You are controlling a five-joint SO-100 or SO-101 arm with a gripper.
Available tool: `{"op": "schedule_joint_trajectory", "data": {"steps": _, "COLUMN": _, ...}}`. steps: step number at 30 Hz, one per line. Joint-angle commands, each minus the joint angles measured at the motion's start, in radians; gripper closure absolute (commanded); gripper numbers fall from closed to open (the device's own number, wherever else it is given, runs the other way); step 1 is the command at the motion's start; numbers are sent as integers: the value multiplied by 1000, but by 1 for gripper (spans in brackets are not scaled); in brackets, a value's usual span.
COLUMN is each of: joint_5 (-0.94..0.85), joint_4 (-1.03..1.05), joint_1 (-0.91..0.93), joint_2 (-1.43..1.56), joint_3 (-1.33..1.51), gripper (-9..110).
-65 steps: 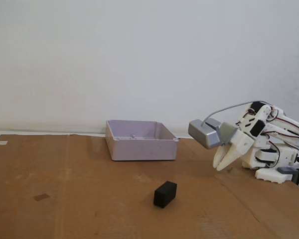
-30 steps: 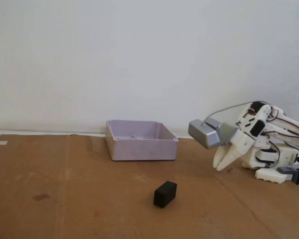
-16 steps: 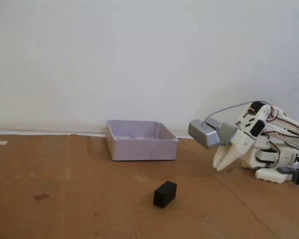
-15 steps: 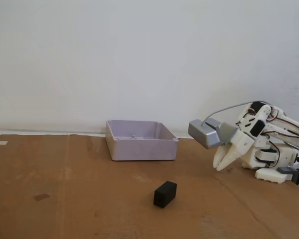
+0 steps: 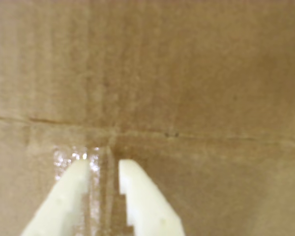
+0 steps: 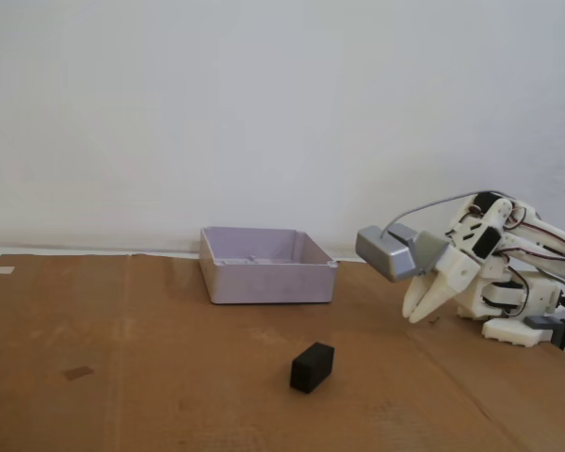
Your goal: Grasp a block and put it in the box.
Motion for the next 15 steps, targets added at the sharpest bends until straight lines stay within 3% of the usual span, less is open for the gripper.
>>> {"op": "schedule_joint_trajectory", "data": {"steps": 1, "joint_5": 2, "joint_4": 175, "joint_1": 15, "joint_2": 18, "joint_3": 40, "gripper": 95}}
{"op": "schedule_joint_trajectory", "data": {"steps": 15, "joint_5": 5, "joint_4": 173, "joint_1": 5, "joint_2": 18, "joint_3": 40, "gripper": 96}}
